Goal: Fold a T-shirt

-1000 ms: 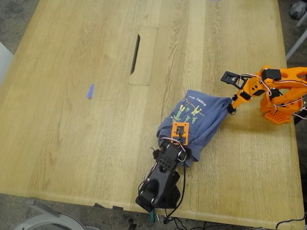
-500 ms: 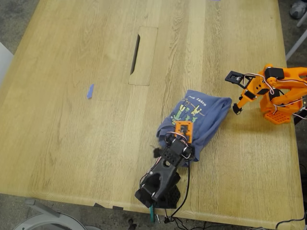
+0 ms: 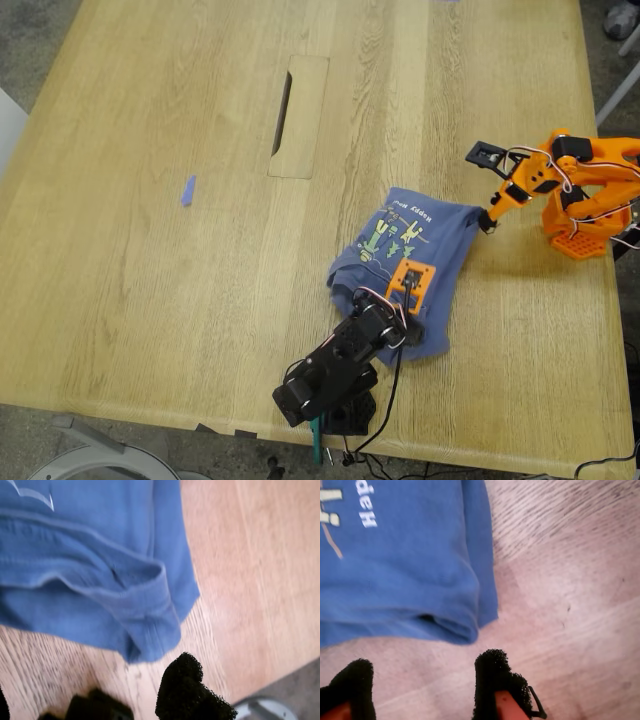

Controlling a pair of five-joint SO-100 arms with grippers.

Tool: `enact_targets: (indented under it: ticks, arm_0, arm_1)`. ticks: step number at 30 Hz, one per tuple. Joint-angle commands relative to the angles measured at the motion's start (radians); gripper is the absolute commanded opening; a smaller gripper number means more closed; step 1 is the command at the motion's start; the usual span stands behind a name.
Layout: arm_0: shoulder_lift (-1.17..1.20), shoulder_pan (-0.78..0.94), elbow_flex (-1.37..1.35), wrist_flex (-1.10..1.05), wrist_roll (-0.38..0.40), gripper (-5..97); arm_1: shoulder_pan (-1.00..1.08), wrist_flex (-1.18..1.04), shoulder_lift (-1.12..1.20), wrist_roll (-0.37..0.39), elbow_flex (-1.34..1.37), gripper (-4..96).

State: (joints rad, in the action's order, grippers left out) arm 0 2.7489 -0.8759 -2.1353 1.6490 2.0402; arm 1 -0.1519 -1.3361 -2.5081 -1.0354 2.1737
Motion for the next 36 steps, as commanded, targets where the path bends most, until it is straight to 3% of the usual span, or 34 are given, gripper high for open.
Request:
enact_targets:
  ticks: [1,5,9,14,24,29,36]
  arm_0:
    - [-0.043,0.087,0.080,-0.114,-0.080,48]
    - [-0.095,0.181,0.055,-0.305,-0.169,39]
    - [-0.100,0.267,-0.055,-0.537,-0.215,15]
    - [-0.100,0.360,-0.198,-0.733,-0.218,0]
    - [-0.160,0.491,-0.554,-1.229,-0.196,0]
    - [-0.163,0.543,-0.658,-1.270,-0.163,0]
    - [-0.018,0.676,-0.736,-1.134,-0.170,0]
  arm_1:
    - [0.000,0.071,0.080,-0.014,-0.109,27.6]
    - [-0.023,0.204,0.236,-0.031,-0.209,15.3]
    - [-0.057,0.305,0.368,-0.040,-0.285,0.7]
    - [-0.089,0.387,0.505,-0.043,-0.368,0.1]
    - [-0.156,0.532,0.927,-0.049,-0.738,0.1]
    - [-0.225,0.535,1.051,-0.014,-0.845,0.1]
    - [-0.256,0.584,0.925,0.031,-0.546,0.1]
